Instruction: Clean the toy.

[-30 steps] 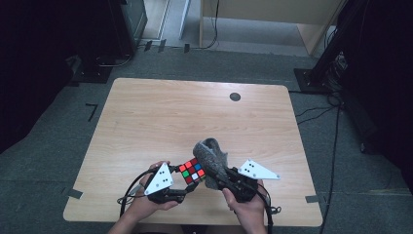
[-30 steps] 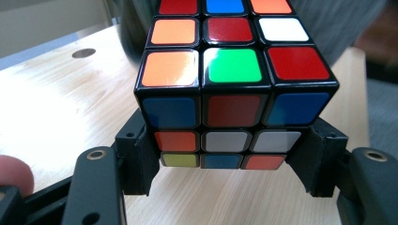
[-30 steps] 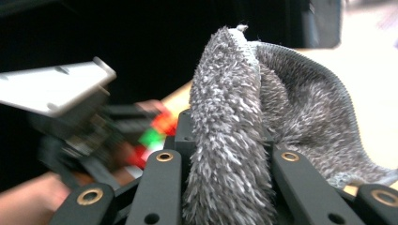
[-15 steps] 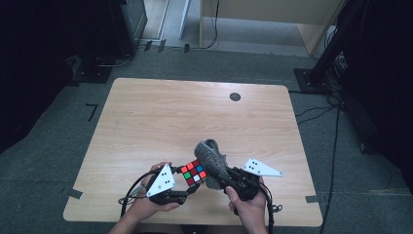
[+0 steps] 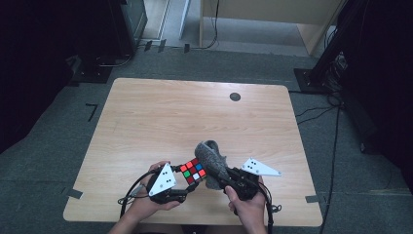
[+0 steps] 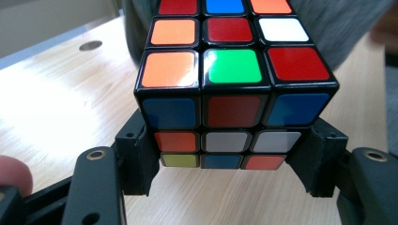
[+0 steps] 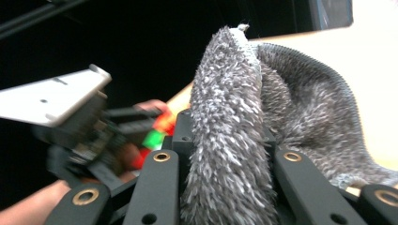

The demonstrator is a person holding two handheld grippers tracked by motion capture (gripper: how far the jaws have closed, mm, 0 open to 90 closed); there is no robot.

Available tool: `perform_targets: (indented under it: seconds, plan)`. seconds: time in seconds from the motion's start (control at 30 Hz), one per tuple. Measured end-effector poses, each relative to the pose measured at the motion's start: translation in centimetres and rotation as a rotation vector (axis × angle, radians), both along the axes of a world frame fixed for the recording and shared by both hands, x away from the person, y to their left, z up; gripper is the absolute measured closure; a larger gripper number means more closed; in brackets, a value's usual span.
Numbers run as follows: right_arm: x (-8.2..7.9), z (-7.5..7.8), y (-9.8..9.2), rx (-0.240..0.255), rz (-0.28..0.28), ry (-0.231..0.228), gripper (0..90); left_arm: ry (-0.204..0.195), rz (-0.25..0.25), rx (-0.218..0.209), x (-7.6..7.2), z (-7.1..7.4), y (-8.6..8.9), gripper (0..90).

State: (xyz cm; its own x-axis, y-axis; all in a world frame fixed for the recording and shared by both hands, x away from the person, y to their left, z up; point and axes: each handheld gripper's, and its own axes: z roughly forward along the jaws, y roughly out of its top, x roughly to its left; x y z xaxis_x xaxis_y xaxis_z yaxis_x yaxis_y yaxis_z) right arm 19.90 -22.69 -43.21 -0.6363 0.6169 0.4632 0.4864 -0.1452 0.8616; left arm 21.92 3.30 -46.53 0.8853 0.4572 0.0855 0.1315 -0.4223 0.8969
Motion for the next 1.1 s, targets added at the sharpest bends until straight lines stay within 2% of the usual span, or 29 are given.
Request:
perform_targets:
  seconds: [0.1,0.17,0.23,0.3,0.37,0.4,0.5,0.6,0.67,0.73,0.83,0.9,1.0,1.03,1.1]
  plan:
    - [-0.8,1.2,0.5,-0.014,0.011,-0.064,72.3,0.003,0.01,0.034,0.0,-0.3,-0.4,34.5]
    - [-1.3,1.6,1.2,-0.019,0.042,-0.076,72.4,0.004,0.016,0.063,-0.1,-0.4,-0.8,34.5]
    - [-1.7,1.4,2.5,-0.07,0.074,-0.091,72.4,0.01,0.024,0.086,-0.2,-0.5,-1.1,34.5]
    - [-1.8,0.8,3.8,-0.14,0.099,-0.09,72.3,0.029,0.023,0.079,-0.3,-0.2,-1.3,34.5]
    - [-1.9,0.3,4.5,-0.105,0.124,-0.077,72.2,0.016,0.031,0.091,-0.4,-0.2,-1.4,34.5]
    - [-1.9,0.3,4.6,-0.105,0.127,-0.07,72.3,0.016,0.028,0.088,-0.4,-0.2,-1.4,34.5]
    - [-1.7,0.7,3.7,-0.104,0.105,-0.083,72.6,-0.001,0.014,0.068,-0.6,-0.1,-1.3,34.5]
    - [-1.2,0.9,2.1,-0.082,0.029,-0.078,72.9,-0.015,0.008,0.066,-0.7,0.0,-1.4,34.5]
    - [-1.2,0.9,1.8,-0.085,0.008,-0.069,72.8,-0.013,0.01,0.074,-0.7,0.0,-1.4,34.5]
    - [-1.5,0.8,2.5,-0.122,0.012,-0.082,72.5,-0.007,0.018,0.08,-0.7,-0.2,-1.5,34.4]
    - [-2.3,0.8,4.5,-0.175,0.076,-0.125,71.5,-0.005,0.021,0.09,-0.7,-0.3,-1.7,34.4]
    - [-2.6,0.9,5.1,-0.201,0.098,-0.142,71.2,-0.007,0.017,0.08,-0.8,-0.2,-1.7,34.4]
    - [-2.4,1.1,4.5,-0.181,0.081,-0.146,71.0,-0.007,0.015,0.061,-0.9,0.0,-1.6,34.5]
    - [-1.9,1.2,3.2,-0.155,0.024,-0.128,71.2,-0.015,0.011,0.056,-0.9,0.1,-1.5,34.5]
    - [-1.4,1.2,1.8,-0.124,-0.04,-0.094,71.4,-0.015,0.01,0.05,-0.9,0.2,-1.4,34.5]
